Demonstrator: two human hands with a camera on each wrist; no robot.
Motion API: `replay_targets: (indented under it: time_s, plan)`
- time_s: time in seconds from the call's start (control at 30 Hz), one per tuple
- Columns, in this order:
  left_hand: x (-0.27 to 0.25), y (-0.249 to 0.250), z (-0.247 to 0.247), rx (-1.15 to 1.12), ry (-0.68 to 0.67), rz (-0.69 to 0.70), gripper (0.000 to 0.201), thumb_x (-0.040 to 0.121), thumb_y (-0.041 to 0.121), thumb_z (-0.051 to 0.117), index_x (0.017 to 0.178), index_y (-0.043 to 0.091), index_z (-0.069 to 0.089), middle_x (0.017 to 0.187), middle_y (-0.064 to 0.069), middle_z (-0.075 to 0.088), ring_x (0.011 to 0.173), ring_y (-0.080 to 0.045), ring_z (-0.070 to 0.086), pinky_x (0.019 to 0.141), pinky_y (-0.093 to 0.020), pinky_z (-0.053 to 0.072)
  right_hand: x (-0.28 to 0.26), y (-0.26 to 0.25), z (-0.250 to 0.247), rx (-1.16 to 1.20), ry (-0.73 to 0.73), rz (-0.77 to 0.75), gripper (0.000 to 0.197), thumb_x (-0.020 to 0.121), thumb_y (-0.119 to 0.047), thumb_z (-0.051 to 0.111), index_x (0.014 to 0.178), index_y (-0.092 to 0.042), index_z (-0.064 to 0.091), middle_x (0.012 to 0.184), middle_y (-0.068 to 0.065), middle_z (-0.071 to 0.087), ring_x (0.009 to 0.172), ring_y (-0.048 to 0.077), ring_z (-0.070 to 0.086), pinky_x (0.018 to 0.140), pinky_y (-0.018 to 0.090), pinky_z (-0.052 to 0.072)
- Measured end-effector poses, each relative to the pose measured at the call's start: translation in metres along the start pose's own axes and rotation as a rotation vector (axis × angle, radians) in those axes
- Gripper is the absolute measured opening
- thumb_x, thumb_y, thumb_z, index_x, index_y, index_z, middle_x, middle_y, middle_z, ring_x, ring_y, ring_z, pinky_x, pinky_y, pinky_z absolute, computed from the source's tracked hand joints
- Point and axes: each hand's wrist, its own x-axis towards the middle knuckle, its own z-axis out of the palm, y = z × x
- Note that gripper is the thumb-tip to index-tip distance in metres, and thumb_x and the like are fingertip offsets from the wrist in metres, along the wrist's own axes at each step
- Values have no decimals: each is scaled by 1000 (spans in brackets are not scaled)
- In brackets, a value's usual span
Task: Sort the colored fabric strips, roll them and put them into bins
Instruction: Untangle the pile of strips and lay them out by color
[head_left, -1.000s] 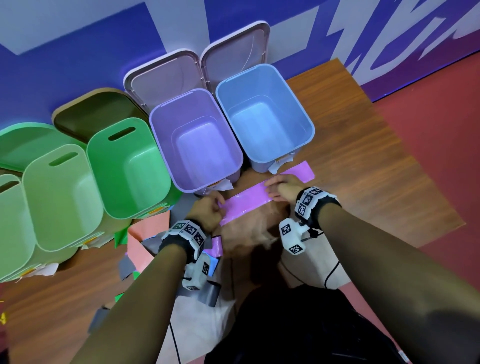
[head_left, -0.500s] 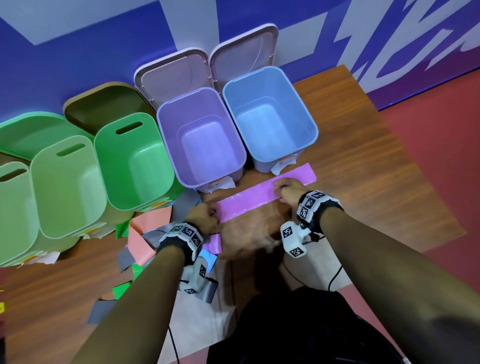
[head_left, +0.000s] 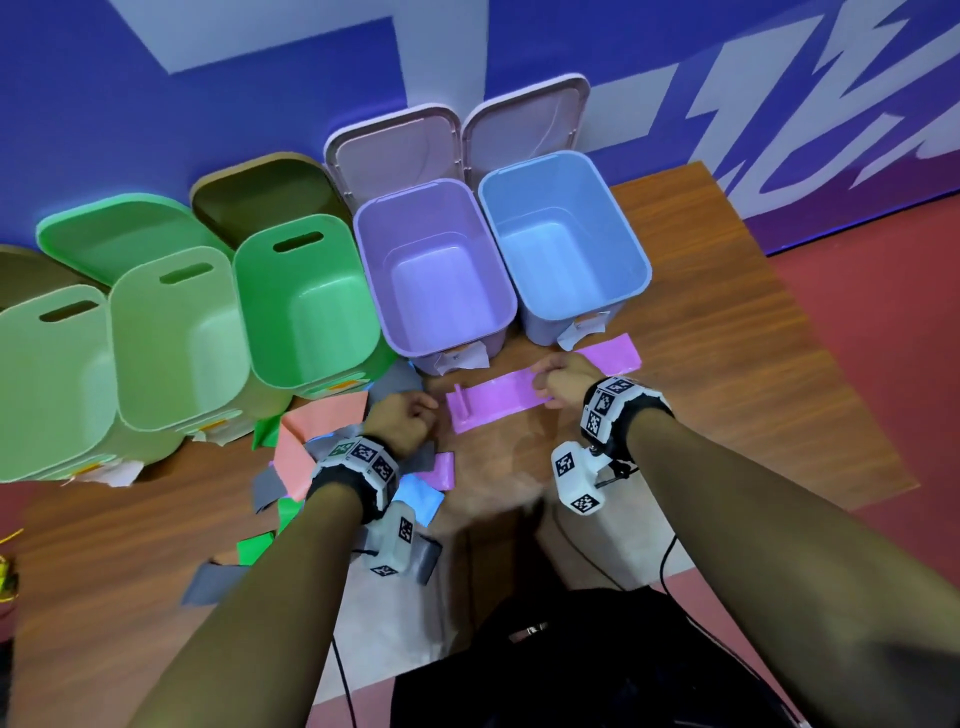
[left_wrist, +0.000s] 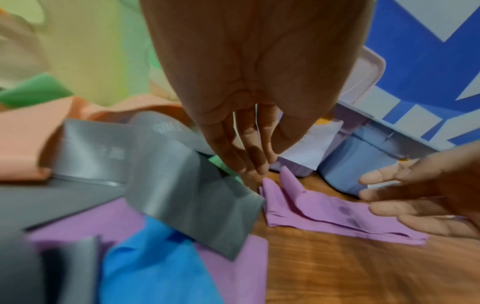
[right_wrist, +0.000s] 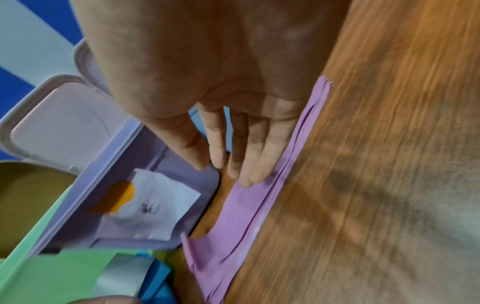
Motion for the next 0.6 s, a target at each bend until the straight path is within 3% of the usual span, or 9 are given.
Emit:
replay_targets:
  time_s: [0.1,0.17,0.23,0.27,0.33,0.4,0.5,0.53,0.6]
  plan:
    - [-12,-14,-14,53,47,14,18,93,13,57,104,14,72,108,-4,72,103,-26,63,85,-22,41,-22,-15,23,-48,-44,-54,15,94,-3,54,103,-12,63,97,5,62,86,19,62,70,25,53]
    - [-23,-26,-28,51,44,10,16,92,23,60,100,16,72,104,-8,74,102,-29,65,89,-29,47,-31,-25,42,-102,-73,-80,14,94,-3,55,97,-14,63,94,5,64,79,18,64,65,24,54]
    - [-33,-39,-44,-5,14,10,19,80,32,57,86,20,70,97,-11,74,97,-32,66,91,-36,51,-37,-35,63,-139,-99,-102,12,93,-2,58,93,-13,64,91,6,67,72,16,64,69,29,57]
    - [-38,-47,-51,-45,5,6,15,75,32,55,80,22,66,92,-11,74,94,-31,67,91,-37,52,-41,-40,75,-158,-115,-116,13,92,-2,59,90,-13,64,88,7,67,70,15,64,70,30,56]
    - [-46,-63,-65,-43,-10,-9,6,83,21,60,79,22,64,82,-8,69,84,-29,65,86,-33,52,-50,-50,98,-200,-125,-152,18,90,1,58,83,-15,63,82,8,66,66,15,61,62,26,51]
    - [-50,-86,-76,-36,10,-31,13,89,14,62,77,21,63,77,-4,66,81,-31,66,81,-33,53,-58,-58,123,-238,-151,-172,20,88,4,57,81,-15,61,75,9,61,59,15,55,54,23,43]
    - [-51,-120,-88,-67,1,-49,16,85,15,61,70,22,60,72,-7,67,72,-24,64,82,-47,57,-58,-62,158,-301,-177,-204,19,86,-2,59,78,-19,61,70,7,61,57,16,53,56,30,43]
    - [-53,-128,-91,-66,-6,-51,15,83,16,59,70,22,59,72,-9,67,71,-23,62,81,-48,57,-58,-64,167,-342,-171,-221,20,86,-5,60,75,-22,62,68,5,62,59,16,55,60,31,46]
    - [-59,-137,-100,-43,-24,-54,11,79,19,52,70,23,59,76,-9,68,73,-26,63,80,-44,57,-62,-69,183,-367,-192,-234,27,90,0,58,72,-20,59,66,5,58,58,12,57,61,23,48]
